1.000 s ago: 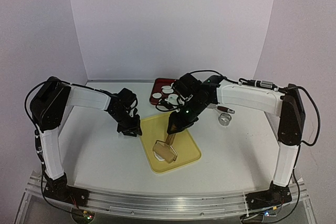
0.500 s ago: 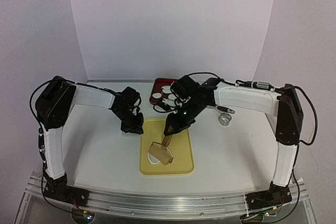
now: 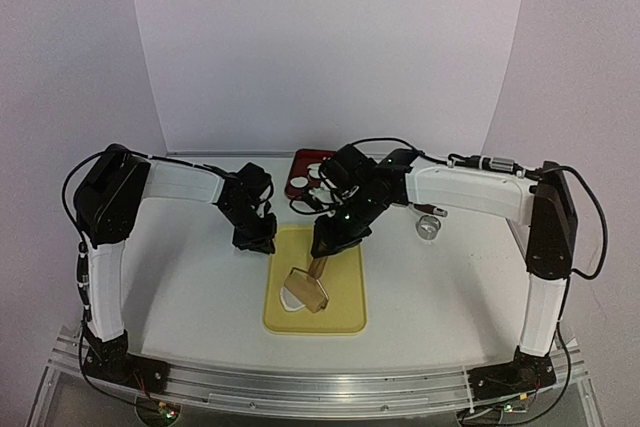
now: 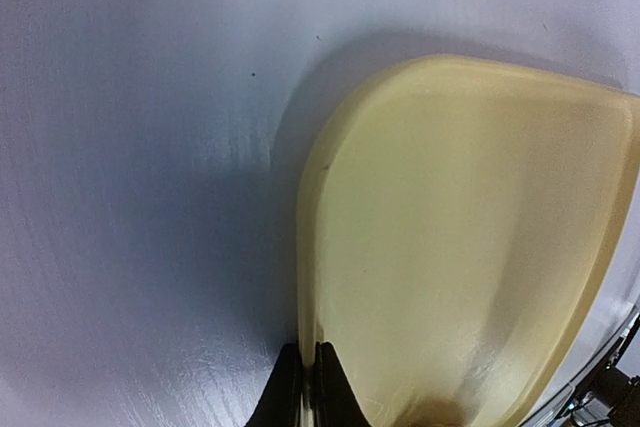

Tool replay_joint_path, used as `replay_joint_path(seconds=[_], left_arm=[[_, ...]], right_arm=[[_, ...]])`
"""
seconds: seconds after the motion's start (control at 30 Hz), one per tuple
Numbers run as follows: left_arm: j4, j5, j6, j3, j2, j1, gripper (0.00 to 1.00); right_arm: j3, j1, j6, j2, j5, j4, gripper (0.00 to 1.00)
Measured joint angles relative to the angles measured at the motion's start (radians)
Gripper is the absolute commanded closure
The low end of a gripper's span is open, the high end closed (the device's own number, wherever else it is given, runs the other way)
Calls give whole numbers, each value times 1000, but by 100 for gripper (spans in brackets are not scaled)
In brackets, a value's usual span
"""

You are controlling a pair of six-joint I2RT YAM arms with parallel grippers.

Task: Roll out the dumpling wrappers from the dough

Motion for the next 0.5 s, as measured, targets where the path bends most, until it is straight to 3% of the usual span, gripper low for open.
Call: replay_joint_path(seconds=[0.3,0.5], left_arm=[[-15,-12,13,24,13,-6,100],[-15,-11,26,32,19,-7,100]], right_arm=[[-17,-96,35,-44,88,-56,100],[-17,-107,28,-66,5,-96,100]])
